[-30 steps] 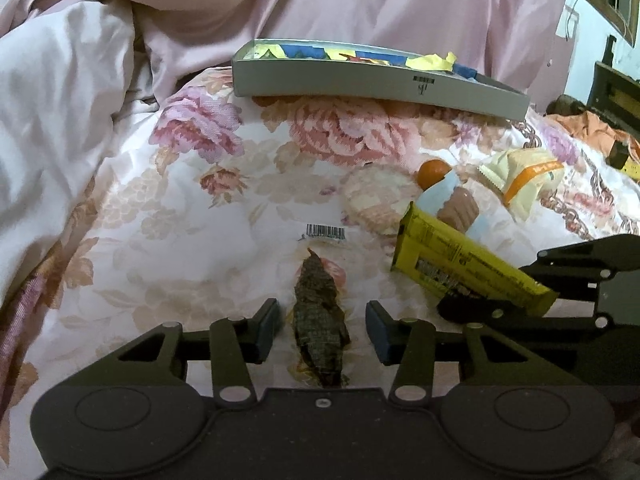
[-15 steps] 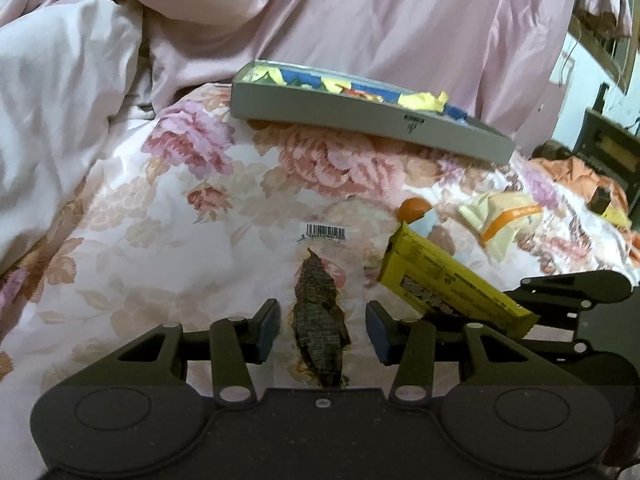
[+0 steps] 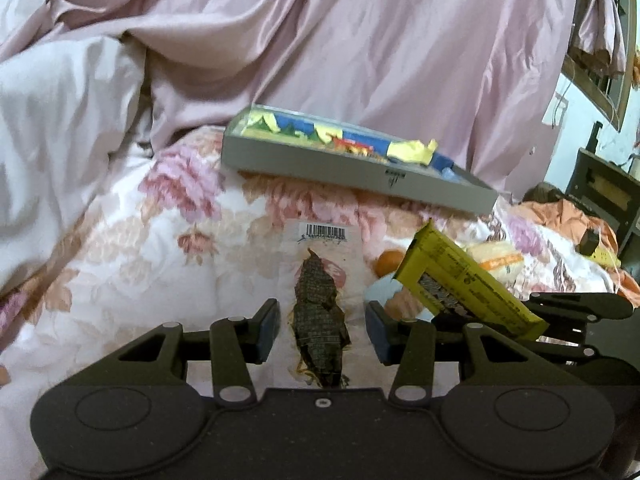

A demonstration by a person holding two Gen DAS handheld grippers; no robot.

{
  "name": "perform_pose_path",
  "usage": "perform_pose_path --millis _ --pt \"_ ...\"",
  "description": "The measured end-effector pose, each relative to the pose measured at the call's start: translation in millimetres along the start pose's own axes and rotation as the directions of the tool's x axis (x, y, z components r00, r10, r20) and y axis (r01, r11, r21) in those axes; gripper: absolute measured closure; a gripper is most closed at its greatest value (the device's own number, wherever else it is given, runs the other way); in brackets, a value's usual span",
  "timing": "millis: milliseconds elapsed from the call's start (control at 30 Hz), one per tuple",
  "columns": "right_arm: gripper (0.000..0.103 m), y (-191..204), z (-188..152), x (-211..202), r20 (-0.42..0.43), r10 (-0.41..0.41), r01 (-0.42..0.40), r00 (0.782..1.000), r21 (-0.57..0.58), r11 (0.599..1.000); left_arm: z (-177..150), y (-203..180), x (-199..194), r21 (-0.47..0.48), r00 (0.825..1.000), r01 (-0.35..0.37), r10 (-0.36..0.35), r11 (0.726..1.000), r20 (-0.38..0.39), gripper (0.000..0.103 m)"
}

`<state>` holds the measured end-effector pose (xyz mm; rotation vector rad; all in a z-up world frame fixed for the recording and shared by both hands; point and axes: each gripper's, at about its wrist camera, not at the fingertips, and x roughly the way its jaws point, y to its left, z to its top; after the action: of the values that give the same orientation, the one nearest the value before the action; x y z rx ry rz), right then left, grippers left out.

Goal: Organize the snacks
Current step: 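Carry the fish pack with the left gripper while the right carries the yellow bar to the tray, then lower the fish pack into the tray and open the left gripper while the right releases the yellow bar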

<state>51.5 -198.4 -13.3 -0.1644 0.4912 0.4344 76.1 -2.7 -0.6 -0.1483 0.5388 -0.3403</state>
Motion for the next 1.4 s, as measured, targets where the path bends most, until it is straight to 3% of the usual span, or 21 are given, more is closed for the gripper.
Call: perform_pose_path --millis 200,467,767,1100,1400 --pt "0.091 -20 16 -8 0.073 -0.025 0.022 0.997 0.037 0.999 32 -16 7 0.008 0.998 0.000 0.000 1.000 0.062 0.054" --pt "0.091 -70 53 -3 0.153 -0.087 0.079 0.984 0.056 0.995 100 -31 50 0.008 0.991 -0.004 0.003 1.000 0.133 0.054" --pt "0.091 -133 88 25 0.187 -0.191 0.189 0.964 0.030 0.982 154 -41 118 -0.012 0.993 0.001 0.000 1.000 0.121 0.054" --pt "0.091 -183 91 63 0.165 -0.271 0.253 0.948 0.119 0.960 169 -47 176 -0.013 0.997 0.005 -0.003 1.000 0.082 0.054" --pt "0.091 -202 81 75 0.119 -0.299 0.278 0.947 0.161 0.947 163 -51 195 -0.002 0.999 -0.003 0.003 1.000 0.040 0.054"
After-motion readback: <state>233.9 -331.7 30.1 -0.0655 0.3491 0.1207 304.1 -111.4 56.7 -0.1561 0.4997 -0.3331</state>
